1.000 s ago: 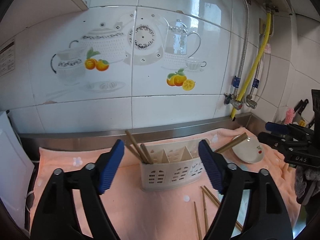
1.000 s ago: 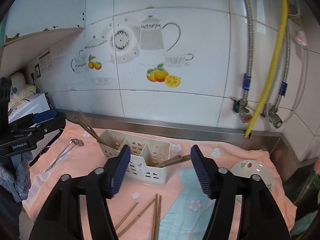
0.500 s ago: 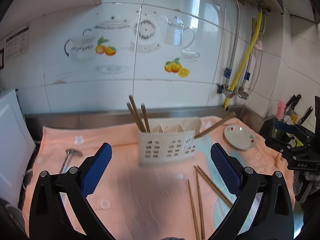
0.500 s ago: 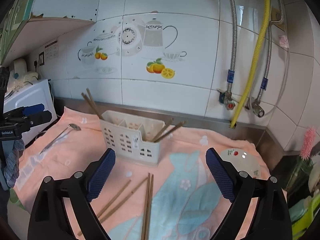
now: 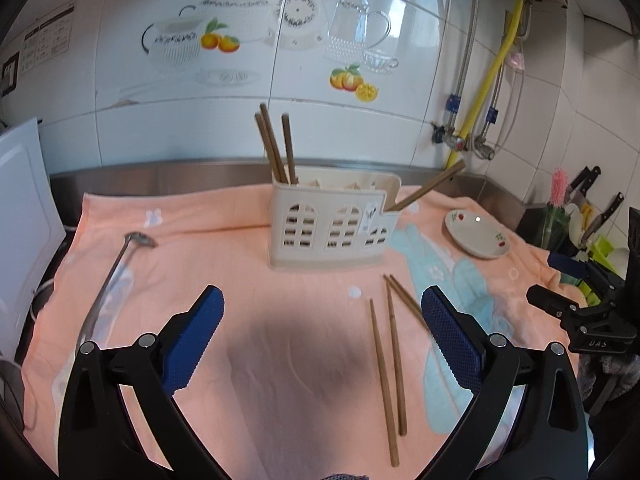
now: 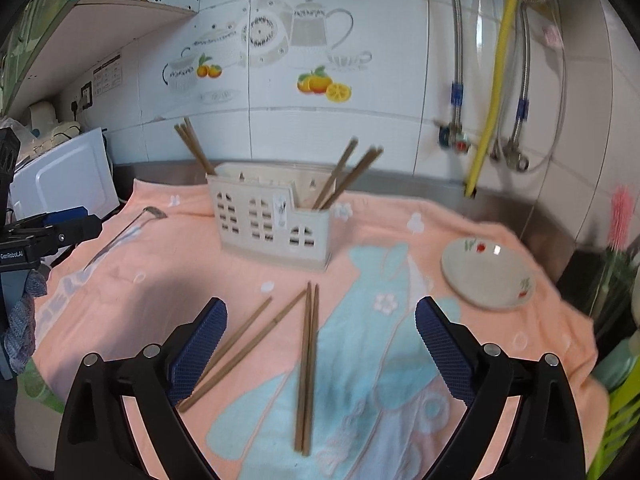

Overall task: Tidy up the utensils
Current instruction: 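Move both open tools back over the remaining chopsticks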

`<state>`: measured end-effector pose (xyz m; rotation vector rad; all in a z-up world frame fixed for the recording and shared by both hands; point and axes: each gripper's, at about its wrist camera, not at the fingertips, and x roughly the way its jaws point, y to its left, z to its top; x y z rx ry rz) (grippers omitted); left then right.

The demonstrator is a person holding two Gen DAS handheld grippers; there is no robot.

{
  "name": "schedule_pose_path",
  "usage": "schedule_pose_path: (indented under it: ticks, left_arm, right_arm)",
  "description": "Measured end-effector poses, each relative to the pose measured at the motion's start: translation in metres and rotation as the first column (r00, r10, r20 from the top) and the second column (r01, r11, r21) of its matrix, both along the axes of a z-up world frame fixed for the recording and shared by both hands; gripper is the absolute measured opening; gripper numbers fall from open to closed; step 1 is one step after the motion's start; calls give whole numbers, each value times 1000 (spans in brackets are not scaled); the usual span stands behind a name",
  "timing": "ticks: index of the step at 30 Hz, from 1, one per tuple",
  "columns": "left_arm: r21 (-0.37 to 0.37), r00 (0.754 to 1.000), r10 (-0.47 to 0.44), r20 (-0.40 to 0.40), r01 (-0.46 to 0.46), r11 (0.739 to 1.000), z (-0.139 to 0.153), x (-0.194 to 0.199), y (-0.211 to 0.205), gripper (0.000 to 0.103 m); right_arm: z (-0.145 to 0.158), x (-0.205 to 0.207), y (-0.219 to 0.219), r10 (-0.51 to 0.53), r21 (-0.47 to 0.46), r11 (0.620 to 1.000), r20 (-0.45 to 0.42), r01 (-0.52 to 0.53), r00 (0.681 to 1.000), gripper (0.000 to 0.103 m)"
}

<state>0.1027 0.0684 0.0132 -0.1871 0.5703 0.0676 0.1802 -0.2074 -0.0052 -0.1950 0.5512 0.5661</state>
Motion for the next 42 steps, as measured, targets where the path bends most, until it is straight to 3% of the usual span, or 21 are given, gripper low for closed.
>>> schedule_pose_path:
  ticks: [14,20,22,32,42]
  left_arm:
    - [-37,997,18,-80,-21,999,-43,-15,-6,98]
    - [-53,995,20,-101,-25,998,-54,-18,-6,98]
    - [-53,994,20,-107,-26,998,-57,-19,-7,98]
    - [-72,989,18,-146,-28,997,-73,-20,-10,98]
    - [-79,982,1,-189,-17,997,-92,-18,-16,98]
  right_arm:
    - [-72,-18,-12,-24,-24,999,-98,21,995,92]
    - [-88,-16,-16,-37,-32,999,-124,33,992,91]
    - [-91,-14,-17,-37,-33,999,-138,32,990,85]
    - [-105,-5,-13,-22,-41,999,-181,15,983,78]
    - [-116,9,-5,-3,-44,999,-233,-7,972,52]
